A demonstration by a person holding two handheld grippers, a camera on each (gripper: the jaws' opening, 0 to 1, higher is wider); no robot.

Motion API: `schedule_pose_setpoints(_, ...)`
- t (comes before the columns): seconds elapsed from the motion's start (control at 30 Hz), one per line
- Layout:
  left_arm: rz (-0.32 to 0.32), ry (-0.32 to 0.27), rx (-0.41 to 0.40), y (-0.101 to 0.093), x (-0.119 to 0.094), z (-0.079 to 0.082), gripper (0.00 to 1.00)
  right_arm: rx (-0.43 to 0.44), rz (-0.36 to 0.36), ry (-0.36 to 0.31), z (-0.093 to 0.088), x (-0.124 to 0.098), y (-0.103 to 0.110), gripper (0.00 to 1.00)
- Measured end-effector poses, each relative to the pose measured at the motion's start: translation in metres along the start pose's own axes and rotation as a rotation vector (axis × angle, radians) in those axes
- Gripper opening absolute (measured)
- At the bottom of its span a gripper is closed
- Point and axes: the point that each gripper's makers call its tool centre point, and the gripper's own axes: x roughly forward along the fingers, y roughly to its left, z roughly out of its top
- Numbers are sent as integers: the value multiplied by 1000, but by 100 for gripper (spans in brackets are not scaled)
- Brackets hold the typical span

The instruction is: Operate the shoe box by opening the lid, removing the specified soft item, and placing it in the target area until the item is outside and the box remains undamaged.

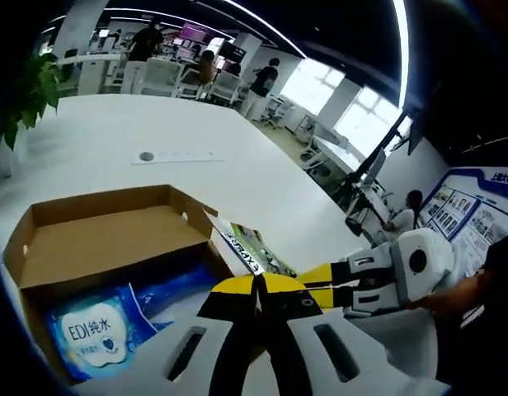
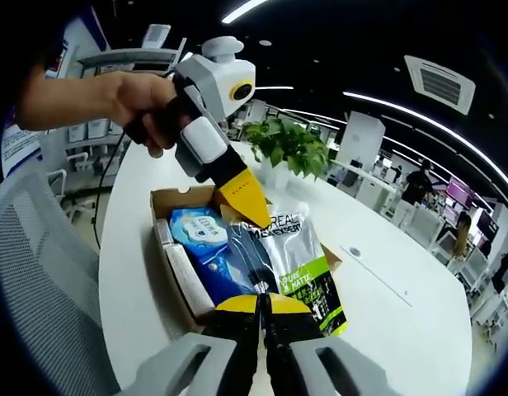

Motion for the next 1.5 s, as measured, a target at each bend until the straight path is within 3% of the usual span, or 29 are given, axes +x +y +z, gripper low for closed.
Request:
schedule_pose_setpoints(0.8, 16, 92, 4, 2, 62, -16, 0, -44, -46, 84, -53, -8, -23, 0)
schedule_pose_setpoints(1.13, 17, 98, -24, 8, 67, -16, 2, -110, -68, 84, -53, -11, -30, 0)
schedule_pose_setpoints(1.33, 46, 83, 12, 16, 62, -13, 5, -185, -63, 85, -52, -14, -32, 0)
schedule_pose_setpoints(1.5, 60, 74, 8, 22, 58, -10, 1, -222, -54, 96, -55, -16, -39, 0)
